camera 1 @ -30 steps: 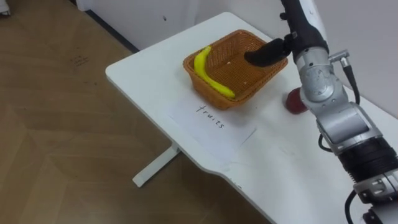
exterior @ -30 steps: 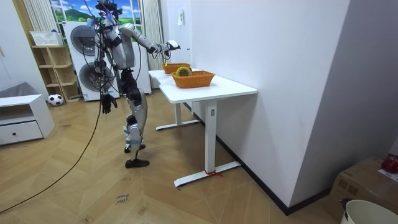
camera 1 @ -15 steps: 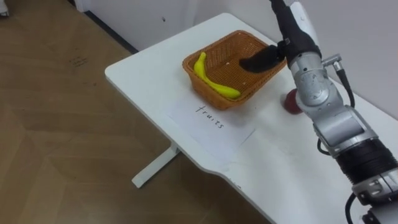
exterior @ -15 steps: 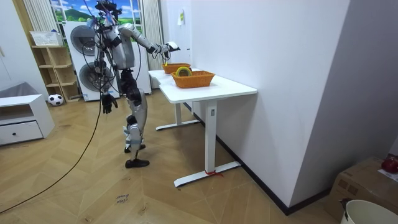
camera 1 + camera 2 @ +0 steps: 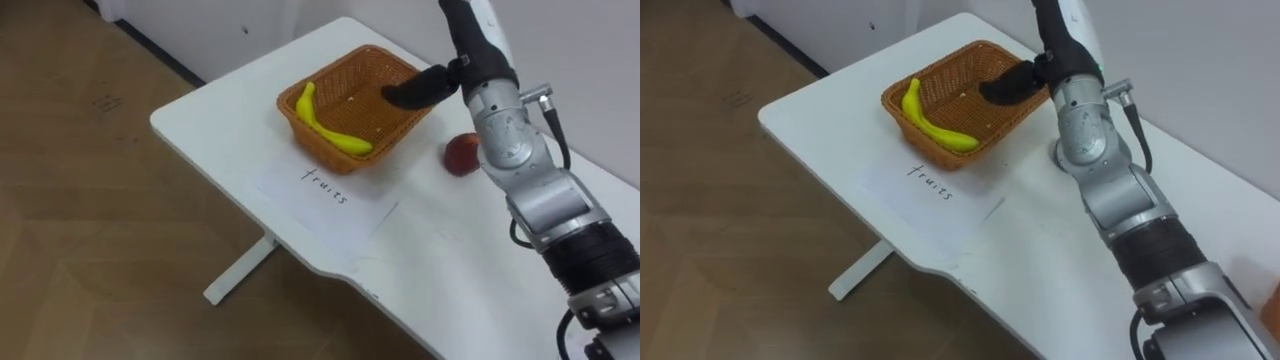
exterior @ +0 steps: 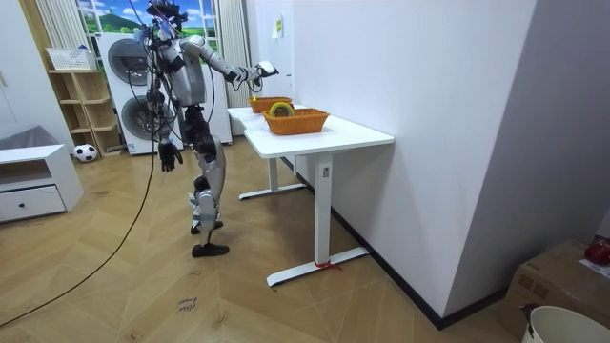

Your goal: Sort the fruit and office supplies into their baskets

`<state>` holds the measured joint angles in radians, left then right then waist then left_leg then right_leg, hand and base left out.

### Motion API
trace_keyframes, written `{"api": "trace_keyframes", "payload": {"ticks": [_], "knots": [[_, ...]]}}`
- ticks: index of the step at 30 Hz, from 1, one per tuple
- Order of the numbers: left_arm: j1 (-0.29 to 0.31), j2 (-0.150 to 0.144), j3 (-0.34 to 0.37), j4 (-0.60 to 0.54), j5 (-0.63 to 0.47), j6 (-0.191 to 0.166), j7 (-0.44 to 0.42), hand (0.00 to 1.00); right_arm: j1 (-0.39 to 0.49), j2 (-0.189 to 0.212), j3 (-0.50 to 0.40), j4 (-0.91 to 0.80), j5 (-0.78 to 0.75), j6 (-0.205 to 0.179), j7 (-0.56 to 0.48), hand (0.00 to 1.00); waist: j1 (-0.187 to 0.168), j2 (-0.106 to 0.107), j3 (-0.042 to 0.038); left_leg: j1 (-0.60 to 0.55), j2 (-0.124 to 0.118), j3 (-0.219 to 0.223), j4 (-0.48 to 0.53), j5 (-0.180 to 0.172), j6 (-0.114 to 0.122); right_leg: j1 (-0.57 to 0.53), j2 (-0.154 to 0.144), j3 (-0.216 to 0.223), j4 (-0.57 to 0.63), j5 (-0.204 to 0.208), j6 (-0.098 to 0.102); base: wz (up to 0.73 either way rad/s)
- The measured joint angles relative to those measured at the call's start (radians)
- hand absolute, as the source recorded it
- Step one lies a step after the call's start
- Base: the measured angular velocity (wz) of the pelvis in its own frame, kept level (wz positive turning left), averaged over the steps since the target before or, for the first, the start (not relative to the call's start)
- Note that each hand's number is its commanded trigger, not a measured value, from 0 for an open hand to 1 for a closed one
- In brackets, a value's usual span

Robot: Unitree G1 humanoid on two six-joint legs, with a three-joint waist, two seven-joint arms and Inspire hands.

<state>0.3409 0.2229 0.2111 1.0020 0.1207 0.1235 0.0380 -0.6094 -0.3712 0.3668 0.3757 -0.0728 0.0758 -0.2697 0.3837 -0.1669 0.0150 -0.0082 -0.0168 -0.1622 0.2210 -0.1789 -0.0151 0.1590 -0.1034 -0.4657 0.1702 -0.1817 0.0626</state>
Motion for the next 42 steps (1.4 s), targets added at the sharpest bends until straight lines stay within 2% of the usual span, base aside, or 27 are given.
{"api": "trace_keyframes", "payload": {"ticks": [6,8,14,19,22,24,25,27,29,31,36,42], "knots": [[0.0,-0.003,0.001,-0.001,-0.002,0.005,0.001,0.0,0.0,0.0,-0.048,0.0,0.113,-0.006,-0.003,0.0,-0.029,0.024,-0.0018,0.002,0.0,0.003,0.002,0.0,0.0,-0.001,-0.001,0.001,0.0,0.0,0.0,-0.01],[0.001,-0.01,0.0,0.0,-0.003,0.009,0.006,0.0,0.001,0.0,-0.074,0.001,0.159,-0.009,-0.005,0.0,-0.031,0.041,-0.0035,0.006,0.004,0.022,0.002,0.0,0.0,0.001,-0.002,0.01,0.0,0.0,0.0,-0.12],[0.001,-0.018,-0.001,0.003,-0.003,0.017,0.012,0.0,0.004,0.0,-0.086,0.008,0.226,-0.008,-0.009,0.0,-0.061,0.055,-0.0065,0.016,0.004,0.033,0.0,0.0,0.001,0.001,-0.003,0.021,0.0,0.0,0.0,-0.07],[0.003,-0.026,0.0,0.0,-0.007,0.035,0.013,0.0,0.005,0.0,-0.147,0.027,0.329,-0.008,-0.032,0.0,-0.083,0.065,-0.0025,0.016,0.003,0.033,0.0,0.0,0.001,0.003,-0.004,0.022,-0.001,0.0,0.0,0.01],[0.006,-0.032,0.0,-0.005,-0.009,0.043,0.014,0.0,0.005,0.0,-0.169,0.052,0.346,-0.008,-0.05,0.0,-0.097,0.079,-0.0044,0.02,0.003,0.037,0.002,0.0,0.002,0.01,-0.004,0.02,-0.001,0.0,0.0,0.05],[0.006,-0.038,0.0,-0.005,-0.009,0.046,0.016,0.0,0.005,0.0,-0.171,0.053,0.347,-0.008,-0.051,0.0,-0.106,0.096,-0.0026,0.02,0.003,0.04,0.002,0.0,0.002,0.013,-0.004,0.018,-0.002,0.0,0.0,0.03],[0.006,-0.042,0.0,-0.005,-0.008,0.046,0.016,0.0,0.008,0.0,-0.175,0.053,0.347,-0.008,-0.051,0.0,-0.109,0.104,-0.0073,0.02,0.004,0.044,0.002,0.0,0.002,0.014,-0.004,0.018,-0.002,0.0,0.0,-0.04],[0.006,-0.048,-0.001,-0.005,-0.008,0.047,0.016,0.0,0.015,0.0,-0.191,0.055,0.349,-0.008,-0.05,0.0,-0.115,0.122,-0.01,0.019,0.004,0.047,0.0,0.0,0.002,0.014,-0.005,0.013,-0.002,0.0,0.0,-0.02],[0.011,-0.05,-0.009,-0.004,-0.008,0.054,0.015,0.0,0.033,0.0,-0.197,0.064,0.355,-0.008,-0.051,0.0,-0.125,0.136,-0.0166,0.018,0.005,0.048,0.0,0.001,0.002,0.015,-0.005,0.002,-0.002,0.0,0.0,0.05],[0.014,-0.052,-0.024,-0.004,-0.008,0.063,0.011,0.0,0.038,0.0,-0.197,0.093,0.355,-0.008,-0.046,0.0,-0.131,0.141,-0.0195,0.019,0.004,0.05,0.0,0.003,0.004,0.015,-0.007,-0.001,-0.002,0.0,0.0,0.02],[0.014,-0.058,-0.045,-0.007,-0.009,0.067,0.01,0.0,0.046,0.001,-0.197,0.137,0.355,0.013,-0.041,0.0,-0.132,0.14,-0.0189,0.013,0.002,0.055,0.0,0.003,0.005,0.008,-0.009,-0.002,-0.001,0.0,0.0,-0.01],[0.009,-0.057,-0.106,-0.043,-0.033,0.065,0.01,0.0,0.045,0.001,-0.192,0.144,0.357,0.012,-0.035,0.0,-0.129,0.13,-0.0196,-0.026,0.002,0.056,0.001,0.011,0.007,-0.038,-0.011,0.002,0.001,0.0,0.0,0.01]]}}
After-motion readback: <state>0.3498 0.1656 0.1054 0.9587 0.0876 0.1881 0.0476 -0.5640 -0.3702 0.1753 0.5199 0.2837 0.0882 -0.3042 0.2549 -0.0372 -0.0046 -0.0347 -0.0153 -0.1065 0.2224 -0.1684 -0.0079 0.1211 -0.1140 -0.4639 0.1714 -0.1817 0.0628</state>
